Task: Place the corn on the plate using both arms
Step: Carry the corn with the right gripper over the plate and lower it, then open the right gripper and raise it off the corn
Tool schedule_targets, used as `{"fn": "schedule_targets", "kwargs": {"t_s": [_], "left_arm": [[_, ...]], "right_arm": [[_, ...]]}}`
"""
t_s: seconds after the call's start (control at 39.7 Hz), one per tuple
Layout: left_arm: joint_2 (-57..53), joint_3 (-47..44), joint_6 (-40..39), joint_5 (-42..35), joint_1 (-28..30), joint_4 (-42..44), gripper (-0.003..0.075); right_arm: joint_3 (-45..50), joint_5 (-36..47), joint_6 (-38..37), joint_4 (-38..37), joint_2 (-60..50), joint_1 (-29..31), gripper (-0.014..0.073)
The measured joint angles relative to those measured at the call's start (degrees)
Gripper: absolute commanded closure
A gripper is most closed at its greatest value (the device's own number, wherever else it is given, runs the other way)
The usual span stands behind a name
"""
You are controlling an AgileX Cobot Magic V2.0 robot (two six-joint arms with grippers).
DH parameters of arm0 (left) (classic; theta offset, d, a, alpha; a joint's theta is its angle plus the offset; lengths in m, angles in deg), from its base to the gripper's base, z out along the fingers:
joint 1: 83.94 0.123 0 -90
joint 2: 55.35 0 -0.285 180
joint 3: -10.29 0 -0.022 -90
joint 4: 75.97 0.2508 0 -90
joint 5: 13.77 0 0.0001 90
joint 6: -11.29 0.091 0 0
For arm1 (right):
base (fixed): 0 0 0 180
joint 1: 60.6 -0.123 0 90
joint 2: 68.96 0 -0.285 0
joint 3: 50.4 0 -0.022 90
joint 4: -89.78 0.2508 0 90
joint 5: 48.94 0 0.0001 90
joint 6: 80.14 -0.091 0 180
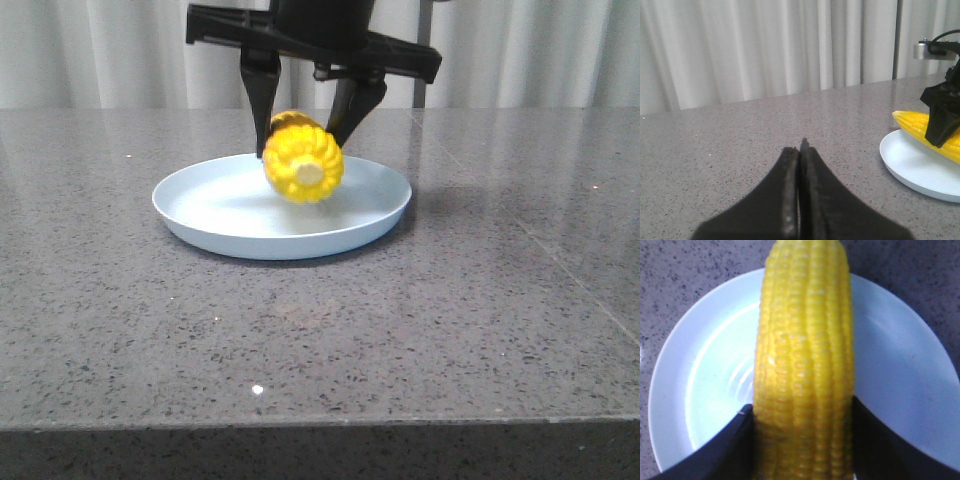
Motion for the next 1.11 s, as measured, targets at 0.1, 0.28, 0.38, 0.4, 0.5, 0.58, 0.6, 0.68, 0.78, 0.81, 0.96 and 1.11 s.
{"fn": "schedule_targets", "kwargs": {"t_s": [0.1,0.28,0.38,0.4,0.5,0.58,0.6,0.68,0.78,0.81,0.96,1.11], "left_arm": [[0.0,0.0,0.0,0.0,0.0,0.0,0.0741],[0.0,0.0,0.0,0.0,0.0,0.0,0.0741],[0.0,0.0,0.0,0.0,0.0,0.0,0.0741],[0.0,0.0,0.0,0.0,0.0,0.0,0.0741],[0.0,0.0,0.0,0.0,0.0,0.0,0.0741],[0.0,0.0,0.0,0.0,0.0,0.0,0.0741],[0.0,0.0,0.0,0.0,0.0,0.0,0.0741],[0.0,0.0,0.0,0.0,0.0,0.0,0.0741],[0.0,0.0,0.0,0.0,0.0,0.0,0.0741],[0.0,0.0,0.0,0.0,0.0,0.0,0.0741],[0.0,0.0,0.0,0.0,0.0,0.0,0.0741],[0.0,0.0,0.0,0.0,0.0,0.0,0.0741]], "right_arm": [[-0.1,-0.3,0.0,0.0,0.8,0.0,0.0316],[-0.5,-0.6,0.0,0.0,0.9,0.0,0.0069],[-0.7,-1.2,0.0,0.0,0.9,0.0,-0.0015],[-0.7,-1.4,0.0,0.0,0.9,0.0,-0.0022],[-0.8,-1.9,0.0,0.0,0.4,0.0,-0.0023],[-0.8,-2.3,0.0,0.0,-0.6,0.0,-0.0023],[-0.8,-2.4,0.0,0.0,-1.2,0.0,-0.0023],[-0.8,-2.7,0.2,0.0,-3.0,0.2,-0.002],[-1.4,-3.0,0.8,0.0,-6.2,1.1,-0.0009],[-1.6,-3.1,0.9,0.0,-7.1,1.4,0.0007],[-2.1,-3.3,1.7,0.0,-11.8,4.5,0.0223],[-2.1,-6.3,3.0,0.0,-15.4,10.3,0.0468]]}}
